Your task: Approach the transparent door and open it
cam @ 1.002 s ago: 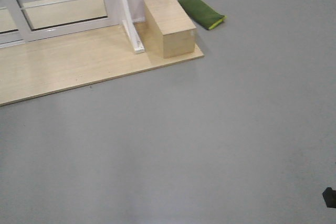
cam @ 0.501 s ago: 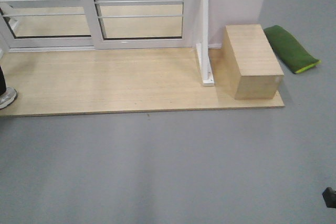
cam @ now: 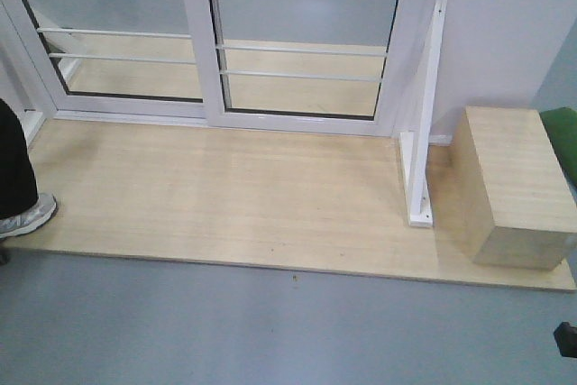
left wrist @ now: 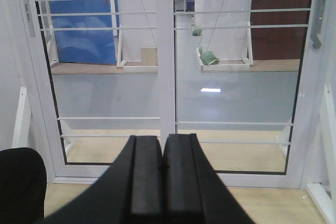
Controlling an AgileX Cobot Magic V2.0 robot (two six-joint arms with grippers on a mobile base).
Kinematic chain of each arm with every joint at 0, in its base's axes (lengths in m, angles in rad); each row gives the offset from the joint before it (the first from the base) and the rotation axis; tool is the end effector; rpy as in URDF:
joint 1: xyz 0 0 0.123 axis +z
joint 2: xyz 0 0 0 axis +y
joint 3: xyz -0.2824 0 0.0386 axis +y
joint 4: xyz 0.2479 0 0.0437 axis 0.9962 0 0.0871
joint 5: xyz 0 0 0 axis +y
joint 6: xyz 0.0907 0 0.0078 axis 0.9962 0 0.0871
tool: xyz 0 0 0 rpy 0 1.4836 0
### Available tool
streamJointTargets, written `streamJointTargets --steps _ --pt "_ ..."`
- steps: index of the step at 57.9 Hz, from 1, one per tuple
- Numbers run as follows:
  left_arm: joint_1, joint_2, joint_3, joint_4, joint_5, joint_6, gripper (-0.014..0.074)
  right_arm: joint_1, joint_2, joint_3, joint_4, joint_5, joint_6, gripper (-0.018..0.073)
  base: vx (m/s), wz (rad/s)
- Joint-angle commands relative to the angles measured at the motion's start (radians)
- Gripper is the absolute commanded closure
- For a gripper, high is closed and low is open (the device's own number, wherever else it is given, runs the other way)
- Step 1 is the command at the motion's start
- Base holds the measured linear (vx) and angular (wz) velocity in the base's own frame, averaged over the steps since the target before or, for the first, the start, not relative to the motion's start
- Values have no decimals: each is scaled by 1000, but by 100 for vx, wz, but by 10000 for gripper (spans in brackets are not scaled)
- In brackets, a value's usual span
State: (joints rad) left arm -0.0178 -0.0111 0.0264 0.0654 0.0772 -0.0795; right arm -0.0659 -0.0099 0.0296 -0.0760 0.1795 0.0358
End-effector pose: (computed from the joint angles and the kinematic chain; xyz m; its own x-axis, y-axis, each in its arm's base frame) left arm 0.0568 -0.0005 0.1978 -0.0053 -0.0142 -0.9999 0.0127 0.9998 -0.0143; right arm 0.0562 -0.0050 0.1874 -0.1140 -0.0315 -0.9930 0.0749 0.9964 -0.0402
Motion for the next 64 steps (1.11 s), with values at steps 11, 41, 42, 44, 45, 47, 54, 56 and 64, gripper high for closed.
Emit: streamJointTargets --steps 11,41,42,44,45,47,54,56,64 --pt "-4 -12 32 -5 -84 -9 602 0 -14 14 -5 -79 -7 567 57 0" --pt "-4 -12 32 -5 -84 -9 602 0 -14 14 -5 -79 -7 567 51 -9" --pt "-4 -12 32 -5 -84 -9 602 0 -14 14 -5 -79 -7 567 44 -12" --pt "-4 -12 32 -5 -84 -9 602 0 -14 14 -5 -79 -7 567 43 -12" --pt "-4 -12 32 -5 -84 -9 602 0 -14 14 -5 -79 -7 567 41 -12" --pt "-4 -12 32 -5 -84 -9 602 0 -14 14 -5 -79 -7 567 41 -12" --pt "-4 -12 32 -5 -84 -9 602 0 -14 14 -5 -79 -7 567 39 -12" --pt "-4 -12 32 -5 -84 -9 602 0 -14 14 -5 -79 -7 567 37 -11" --pt "-4 -12 32 -5 -84 -9 602 0 -14 14 -5 -79 -7 567 35 -10"
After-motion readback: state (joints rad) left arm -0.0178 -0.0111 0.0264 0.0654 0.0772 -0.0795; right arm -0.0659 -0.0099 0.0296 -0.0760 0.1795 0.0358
